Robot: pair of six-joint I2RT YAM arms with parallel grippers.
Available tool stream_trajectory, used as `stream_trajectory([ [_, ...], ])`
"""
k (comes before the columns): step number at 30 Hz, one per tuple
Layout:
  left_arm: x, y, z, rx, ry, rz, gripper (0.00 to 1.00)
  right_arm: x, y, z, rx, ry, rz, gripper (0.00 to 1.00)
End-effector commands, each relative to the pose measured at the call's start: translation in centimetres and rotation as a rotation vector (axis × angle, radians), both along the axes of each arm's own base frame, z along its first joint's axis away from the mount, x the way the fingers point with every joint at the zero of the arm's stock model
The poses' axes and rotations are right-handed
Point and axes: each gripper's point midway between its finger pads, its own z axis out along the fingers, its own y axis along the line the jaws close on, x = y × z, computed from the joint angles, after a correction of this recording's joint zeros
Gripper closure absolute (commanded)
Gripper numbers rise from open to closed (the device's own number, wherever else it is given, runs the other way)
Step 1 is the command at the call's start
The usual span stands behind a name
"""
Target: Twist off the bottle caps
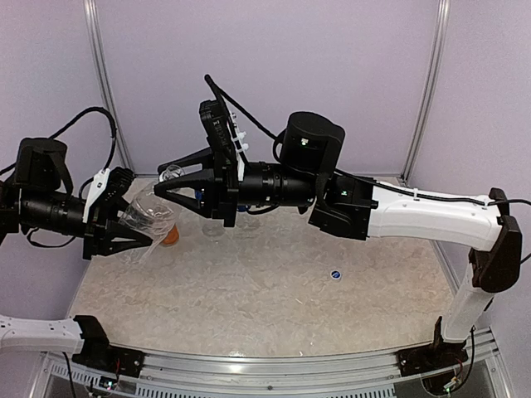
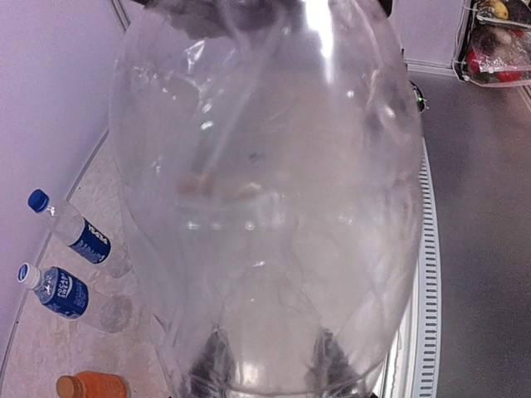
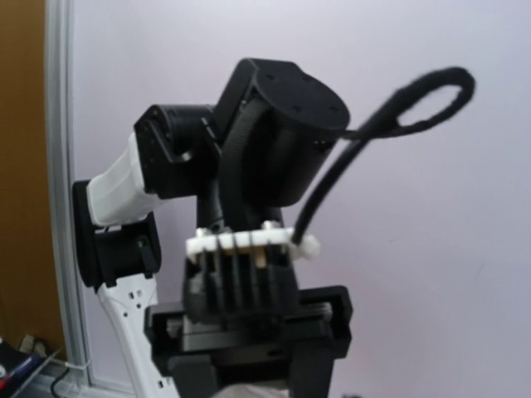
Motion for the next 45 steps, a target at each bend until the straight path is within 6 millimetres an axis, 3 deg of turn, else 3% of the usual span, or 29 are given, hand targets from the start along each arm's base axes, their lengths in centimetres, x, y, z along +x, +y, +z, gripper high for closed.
stream_trajectory([
  [1,0.1,-0.5,0.2,-0.013,0.003,-0.01,0.74,0.0,0.3,-0.1,-0.015,0.007,0.0,1.0],
  [6,0.2,-0.5,0.3,-0.014,0.0,-0.009,0.73,0.8,0.5,-0.6,-0.044,0.032,-0.041,1.0],
  [7,0.2,-0.5,0.2,-0.013,0.0,-0.007,0.66,1.0,0.5,-0.7,-0.048,0.037,-0.057,1.0],
  [8,0.3,-0.5,0.1,-0.012,-0.002,-0.004,0.45,1.2,0.4,-0.7,-0.051,0.041,-0.073,1.0],
  [9,0.5,-0.4,0.0,-0.009,-0.005,0.009,0.16,1.7,0.3,-0.7,-0.058,0.051,-0.101,1.0],
  [10,0.8,-0.4,-0.1,-0.012,-0.01,0.027,0.03,2.1,0.1,-0.7,-0.064,0.056,-0.126,1.0],
  [11,1.2,-0.3,-0.2,-0.01,-0.015,0.047,0.01,2.5,-0.1,-0.8,-0.073,0.063,-0.153,1.0],
  [16,2.2,0.5,-1.0,-0.011,-0.032,0.116,0.01,6.4,-2.6,-1.9,-0.171,0.119,-0.398,1.0],
  [18,2.6,0.9,-1.6,-0.017,-0.016,0.153,0.01,9.9,-5.2,-3.1,-0.235,0.176,-0.603,1.0],
  [22,4.2,2.2,-3.1,-0.051,0.009,0.273,0.01,18.8,-14.5,-8.1,-0.417,0.342,-1.088,1.0],
  [26,6.1,4.4,-4.7,-0.108,0.028,0.441,0.01,25.9,-24.1,-12.3,-0.508,0.372,-1.384,1.0],
  [29,7.2,6.1,-6.3,-0.144,0.068,0.558,0.01,30.1,-29.0,-14.0,-0.489,0.359,-1.477,1.0],
  [33,7.9,8.5,-8.2,-0.204,0.122,0.699,0.01,34.9,-34.1,-14.4,-0.376,0.306,-1.559,1.0],
  [37,8.4,10.4,-9.6,-0.233,0.136,0.792,0.01,38.3,-36.1,-16.6,-0.36,0.307,-1.58,1.0],
  [45,8.3,10.8,-9.5,-0.253,0.132,0.799,0.01,42.7,-37.9,-23.5,-0.432,0.411,-1.589,1.0],
])
